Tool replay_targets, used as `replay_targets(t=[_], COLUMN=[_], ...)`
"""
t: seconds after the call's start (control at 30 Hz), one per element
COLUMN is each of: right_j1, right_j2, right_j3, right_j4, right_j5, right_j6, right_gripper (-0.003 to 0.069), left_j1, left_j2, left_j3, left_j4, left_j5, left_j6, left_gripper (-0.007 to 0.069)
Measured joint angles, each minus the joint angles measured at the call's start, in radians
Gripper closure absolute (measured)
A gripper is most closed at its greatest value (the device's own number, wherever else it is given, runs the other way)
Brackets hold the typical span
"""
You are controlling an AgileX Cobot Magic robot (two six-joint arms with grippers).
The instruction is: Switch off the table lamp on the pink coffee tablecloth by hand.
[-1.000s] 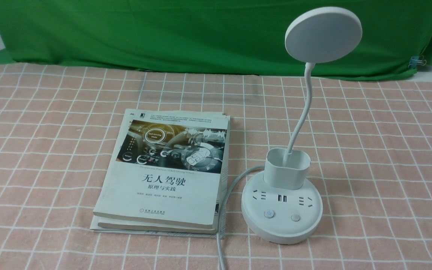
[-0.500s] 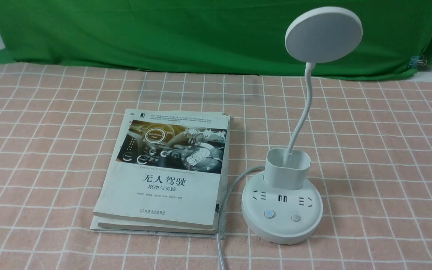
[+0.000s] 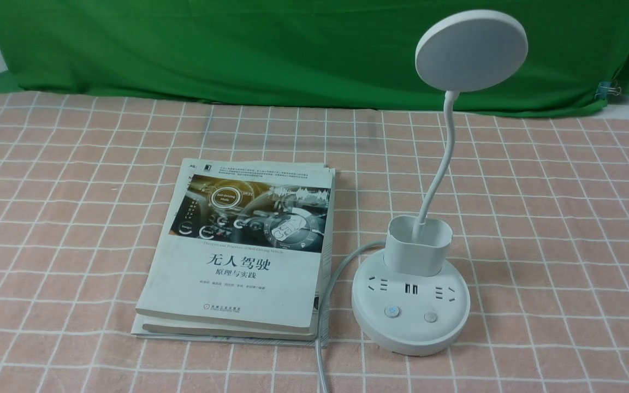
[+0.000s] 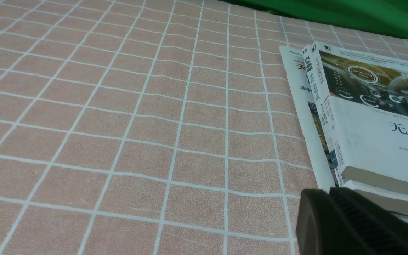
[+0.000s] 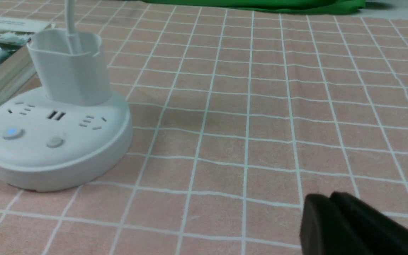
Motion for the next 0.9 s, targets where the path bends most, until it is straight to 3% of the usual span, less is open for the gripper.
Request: replay_targets(t=[0.9], right_j1=[0.0], right_j2=[0.0], right_j3=[0.0], right_j4=[0.0], right_j5=[0.0], right_j6=[0.002], right_gripper=[0.0511], left_j1=[0.0], left_j2=[0.0], left_j3=[0.0], left_j4=[0.0], left_j5=[0.0], left_j6=[0.0], left_gripper=[0.0618])
